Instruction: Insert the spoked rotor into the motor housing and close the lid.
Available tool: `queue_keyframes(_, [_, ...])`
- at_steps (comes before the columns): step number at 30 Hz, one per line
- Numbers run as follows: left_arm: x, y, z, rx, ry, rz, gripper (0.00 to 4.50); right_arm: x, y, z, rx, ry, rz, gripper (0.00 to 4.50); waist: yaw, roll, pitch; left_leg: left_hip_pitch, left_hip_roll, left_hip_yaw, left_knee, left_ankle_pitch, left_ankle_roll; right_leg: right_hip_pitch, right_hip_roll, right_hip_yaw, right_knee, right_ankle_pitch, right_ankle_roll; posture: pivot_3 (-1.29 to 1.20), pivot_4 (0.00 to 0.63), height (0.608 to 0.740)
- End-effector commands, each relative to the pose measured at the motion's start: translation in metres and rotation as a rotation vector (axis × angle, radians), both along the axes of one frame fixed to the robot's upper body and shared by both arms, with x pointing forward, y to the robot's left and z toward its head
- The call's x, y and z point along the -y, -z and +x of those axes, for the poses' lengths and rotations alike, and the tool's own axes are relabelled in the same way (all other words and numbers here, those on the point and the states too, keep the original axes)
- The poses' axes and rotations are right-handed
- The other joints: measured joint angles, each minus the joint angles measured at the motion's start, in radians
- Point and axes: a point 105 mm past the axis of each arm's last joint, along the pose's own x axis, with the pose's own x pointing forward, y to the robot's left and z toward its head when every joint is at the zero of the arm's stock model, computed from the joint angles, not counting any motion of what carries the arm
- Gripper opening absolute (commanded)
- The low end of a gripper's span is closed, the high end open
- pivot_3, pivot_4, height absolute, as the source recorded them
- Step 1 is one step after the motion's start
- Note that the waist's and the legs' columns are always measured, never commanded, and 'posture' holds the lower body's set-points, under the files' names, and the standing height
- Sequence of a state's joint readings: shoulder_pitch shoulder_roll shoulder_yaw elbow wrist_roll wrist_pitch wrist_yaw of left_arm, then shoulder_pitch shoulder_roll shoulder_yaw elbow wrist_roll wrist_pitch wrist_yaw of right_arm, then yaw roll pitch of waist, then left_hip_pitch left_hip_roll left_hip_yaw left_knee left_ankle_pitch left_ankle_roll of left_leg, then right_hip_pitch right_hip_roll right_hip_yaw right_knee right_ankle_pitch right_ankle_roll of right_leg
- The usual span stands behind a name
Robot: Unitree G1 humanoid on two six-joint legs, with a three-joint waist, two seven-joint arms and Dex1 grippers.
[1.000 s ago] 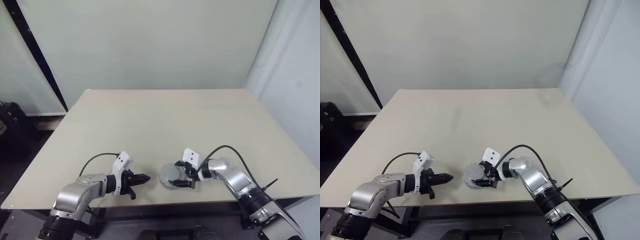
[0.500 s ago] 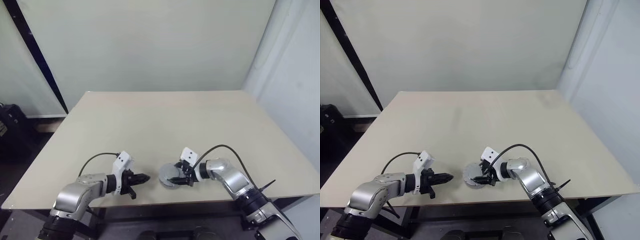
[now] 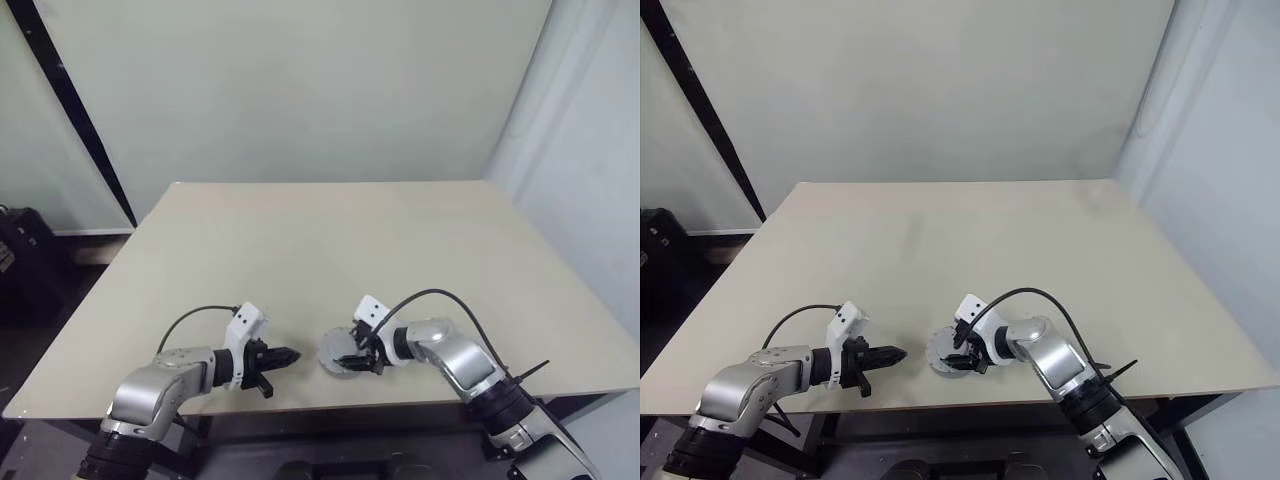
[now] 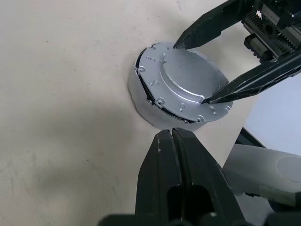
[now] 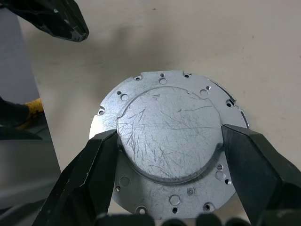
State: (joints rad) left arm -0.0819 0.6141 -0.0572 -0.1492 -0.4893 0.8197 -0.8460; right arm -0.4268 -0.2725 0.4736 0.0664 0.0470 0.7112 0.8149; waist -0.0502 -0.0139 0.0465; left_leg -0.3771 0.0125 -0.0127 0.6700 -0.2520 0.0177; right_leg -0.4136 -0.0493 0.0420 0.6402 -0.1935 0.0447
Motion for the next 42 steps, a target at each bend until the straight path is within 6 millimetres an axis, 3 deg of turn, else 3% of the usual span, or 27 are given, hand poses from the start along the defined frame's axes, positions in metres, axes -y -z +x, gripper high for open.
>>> queue_keyframes(1, [0.004,-0.012,0.002,0.046,0.009,-0.022,0.00,-0.005,-0.008,0.000,0.012,0.002,0.006,3.22,0.000,0.000,0.000,0.000,0.000,0.000,0.000,0.000,0.000,0.000,0.000,0.000,0.000,0.000,0.000,0.00,0.000,0.740])
queue_keyframes(13, [0.004,-0.011,0.002,0.040,0.005,-0.025,0.00,-0.012,-0.012,0.000,-0.018,0.069,0.041,3.22,0.000,0.000,0.000,0.000,0.001,0.000,-0.002,0.000,0.000,-0.003,0.000,0.000,0.000,0.000,0.000,0.00,0.000,0.740])
queue_keyframes(24, [0.002,-0.011,0.002,0.035,0.001,-0.020,0.00,-0.011,-0.028,-0.003,0.138,0.037,0.134,3.22,0.000,0.000,0.000,-0.005,0.001,0.001,-0.002,0.000,0.000,-0.009,0.000,0.000,0.000,0.000,0.000,0.00,0.000,0.740])
queue_keyframes(34, [0.003,-0.009,0.001,0.029,0.001,-0.021,0.00,-0.010,-0.025,0.002,0.153,0.138,0.164,3.22,0.000,0.000,0.000,-0.007,0.001,0.001,-0.003,0.000,0.000,-0.010,0.000,0.000,0.000,0.000,0.000,0.00,0.000,0.740])
queue_keyframes(42, [0.001,-0.009,0.000,0.031,-0.004,-0.017,0.00,-0.015,-0.013,0.000,0.112,0.118,0.075,3.22,-0.001,0.000,0.000,-0.007,0.001,0.001,-0.003,0.000,0.000,-0.011,0.000,0.000,0.000,0.000,0.000,0.00,0.000,0.740])
